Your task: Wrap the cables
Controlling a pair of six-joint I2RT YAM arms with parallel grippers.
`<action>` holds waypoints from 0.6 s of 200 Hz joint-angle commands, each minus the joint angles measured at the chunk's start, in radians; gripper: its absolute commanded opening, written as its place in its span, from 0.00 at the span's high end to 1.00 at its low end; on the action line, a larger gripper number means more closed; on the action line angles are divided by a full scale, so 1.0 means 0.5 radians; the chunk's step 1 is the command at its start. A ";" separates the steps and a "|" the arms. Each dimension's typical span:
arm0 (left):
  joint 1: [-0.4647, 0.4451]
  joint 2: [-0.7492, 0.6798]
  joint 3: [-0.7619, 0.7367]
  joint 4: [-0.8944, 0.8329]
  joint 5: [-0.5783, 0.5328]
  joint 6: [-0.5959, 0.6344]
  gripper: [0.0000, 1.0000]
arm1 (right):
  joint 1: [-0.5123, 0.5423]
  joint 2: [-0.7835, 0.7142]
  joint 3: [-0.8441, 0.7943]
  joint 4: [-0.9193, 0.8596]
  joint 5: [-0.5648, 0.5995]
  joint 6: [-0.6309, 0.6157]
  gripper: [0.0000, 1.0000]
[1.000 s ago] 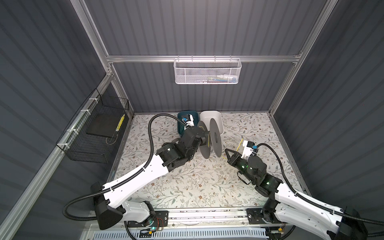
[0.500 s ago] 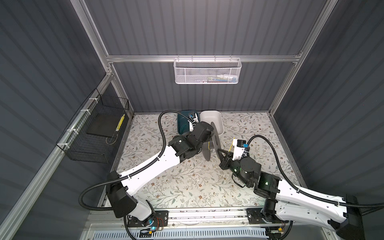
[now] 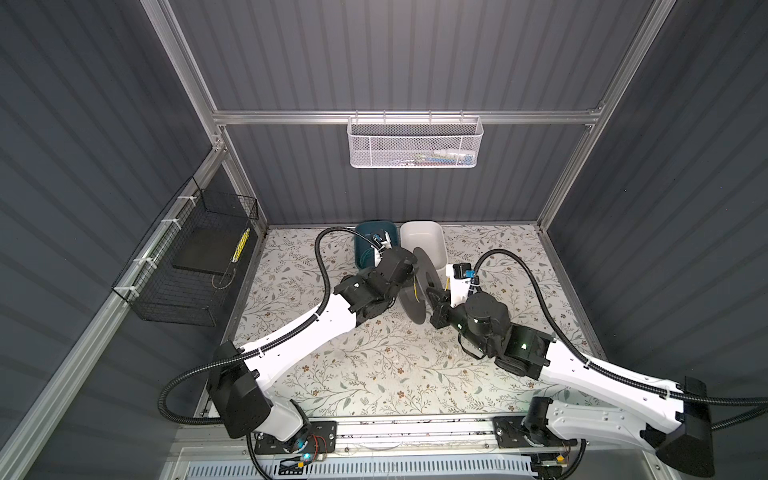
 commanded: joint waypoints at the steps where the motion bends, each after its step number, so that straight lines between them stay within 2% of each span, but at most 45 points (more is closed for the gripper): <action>1: -0.075 0.105 -0.049 -0.027 0.177 0.227 1.00 | 0.029 0.010 0.067 0.265 -0.313 -0.016 1.00; 27: -0.082 0.149 -0.057 -0.029 0.225 0.239 1.00 | 0.029 0.048 0.109 0.198 -0.305 -0.041 1.00; 55: -0.081 0.141 -0.112 0.006 0.267 0.202 1.00 | 0.029 0.082 0.042 0.151 -0.324 0.059 0.99; 106: -0.082 0.122 -0.198 0.033 0.341 0.171 1.00 | -0.011 -0.006 -0.046 0.049 -0.272 0.115 0.98; 120: -0.081 0.126 -0.215 0.052 0.361 0.159 1.00 | -0.053 -0.020 -0.049 -0.001 -0.312 0.129 0.94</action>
